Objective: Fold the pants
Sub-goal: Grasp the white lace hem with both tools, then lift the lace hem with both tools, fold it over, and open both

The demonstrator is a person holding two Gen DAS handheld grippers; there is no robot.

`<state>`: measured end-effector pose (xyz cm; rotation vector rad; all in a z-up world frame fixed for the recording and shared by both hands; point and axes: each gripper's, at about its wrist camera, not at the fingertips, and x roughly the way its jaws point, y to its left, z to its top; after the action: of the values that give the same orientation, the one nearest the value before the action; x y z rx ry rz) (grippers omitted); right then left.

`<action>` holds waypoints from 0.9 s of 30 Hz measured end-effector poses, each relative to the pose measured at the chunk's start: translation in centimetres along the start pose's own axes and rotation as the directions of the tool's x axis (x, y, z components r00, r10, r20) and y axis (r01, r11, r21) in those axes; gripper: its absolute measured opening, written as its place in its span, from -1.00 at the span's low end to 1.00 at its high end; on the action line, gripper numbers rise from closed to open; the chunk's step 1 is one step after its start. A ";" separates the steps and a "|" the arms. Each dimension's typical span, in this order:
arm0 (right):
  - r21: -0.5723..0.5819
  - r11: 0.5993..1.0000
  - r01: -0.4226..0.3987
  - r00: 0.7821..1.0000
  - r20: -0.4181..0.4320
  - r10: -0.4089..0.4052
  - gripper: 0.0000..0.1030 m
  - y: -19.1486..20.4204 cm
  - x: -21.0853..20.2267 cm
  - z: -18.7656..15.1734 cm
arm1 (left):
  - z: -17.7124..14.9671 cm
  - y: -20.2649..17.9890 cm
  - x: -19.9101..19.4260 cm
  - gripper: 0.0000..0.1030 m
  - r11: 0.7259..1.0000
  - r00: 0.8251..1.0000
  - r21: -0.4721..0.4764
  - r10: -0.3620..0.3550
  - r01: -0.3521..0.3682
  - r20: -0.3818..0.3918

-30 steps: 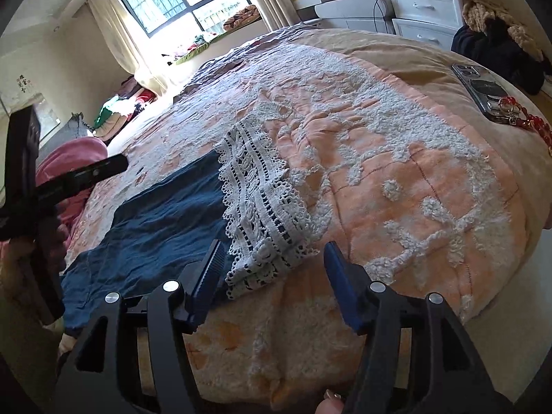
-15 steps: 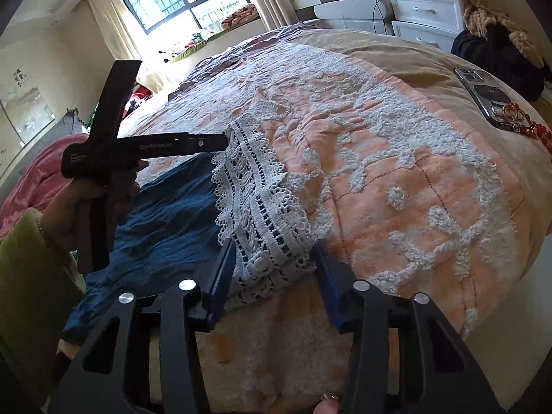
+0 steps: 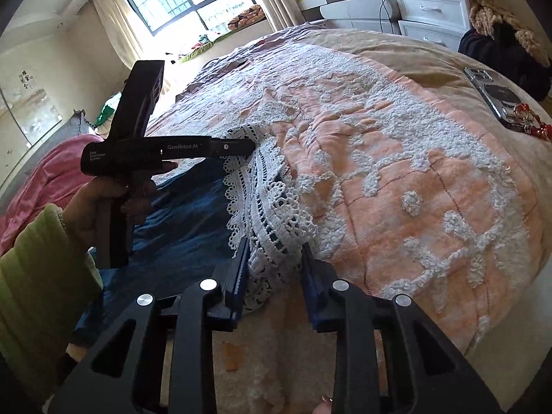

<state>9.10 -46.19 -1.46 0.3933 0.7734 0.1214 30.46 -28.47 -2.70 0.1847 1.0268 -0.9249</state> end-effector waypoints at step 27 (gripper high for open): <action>-0.517 0.792 -0.326 0.943 -0.125 0.307 -0.79 17.5 1.0 -4.7 | -10.5 9.7 -15.1 -0.72 0.950 0.989 -0.309 0.005 0.041 0.148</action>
<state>7.16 -28.38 1.66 -0.0167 0.6672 0.6508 27.85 -8.14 1.01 -0.1563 1.0238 -0.7684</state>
